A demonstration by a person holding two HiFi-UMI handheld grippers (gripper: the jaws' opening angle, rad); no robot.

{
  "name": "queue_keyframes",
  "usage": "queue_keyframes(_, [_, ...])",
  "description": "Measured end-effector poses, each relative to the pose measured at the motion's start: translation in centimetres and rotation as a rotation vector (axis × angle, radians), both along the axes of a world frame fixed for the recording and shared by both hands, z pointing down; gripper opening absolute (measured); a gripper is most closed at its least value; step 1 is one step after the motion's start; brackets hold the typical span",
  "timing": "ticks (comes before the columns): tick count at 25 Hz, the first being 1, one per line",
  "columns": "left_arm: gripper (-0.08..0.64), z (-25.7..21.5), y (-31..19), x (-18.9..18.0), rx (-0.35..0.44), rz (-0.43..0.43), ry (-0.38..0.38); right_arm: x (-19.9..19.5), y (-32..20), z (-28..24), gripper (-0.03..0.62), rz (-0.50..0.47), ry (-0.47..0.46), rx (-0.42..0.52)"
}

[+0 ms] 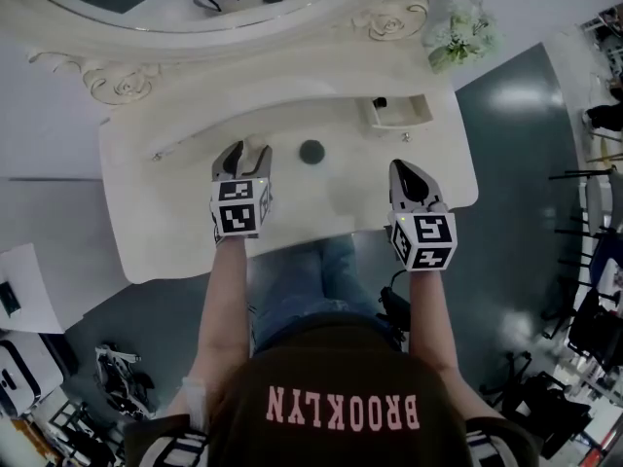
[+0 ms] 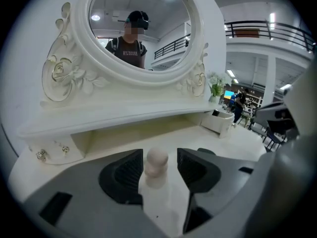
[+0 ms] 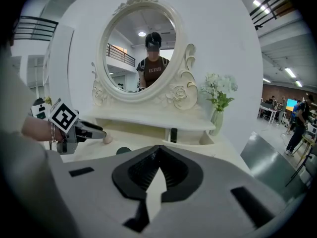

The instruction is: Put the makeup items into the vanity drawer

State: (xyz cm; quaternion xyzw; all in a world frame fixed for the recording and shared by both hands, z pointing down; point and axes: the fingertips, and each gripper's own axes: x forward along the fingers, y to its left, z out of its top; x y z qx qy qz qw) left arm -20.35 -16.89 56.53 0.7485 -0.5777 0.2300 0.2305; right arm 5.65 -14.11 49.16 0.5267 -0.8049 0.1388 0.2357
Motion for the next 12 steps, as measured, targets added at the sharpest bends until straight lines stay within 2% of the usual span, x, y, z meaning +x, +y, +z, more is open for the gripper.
queue_keyframes(6, [0.206,1.5,-0.1,0.2,-0.017,0.014,-0.022,-0.3,0.8,1.4,-0.011,-0.020,0.055,-0.020])
queue_keyframes(7, [0.185,1.6,-0.2,0.1,-0.006,0.013,-0.037,-0.3,0.9,1.5,-0.011,-0.021,0.056,-0.022])
queue_keyframes(8, [0.118,1.6,-0.4,-0.1,0.010,0.011,-0.056,-0.2,0.9,1.5,-0.011,-0.020,0.054,-0.023])
queue_keyframes(10, [0.112,1.5,-0.5,-0.4,0.032,0.007,-0.077,-0.1,0.9,1.5,-0.011,-0.013,0.049,-0.023])
queue_keyframes(12, [0.109,1.3,-0.4,-0.3,0.031,0.003,-0.056,0.0,0.9,1.4,-0.011,-0.005,0.043,-0.020])
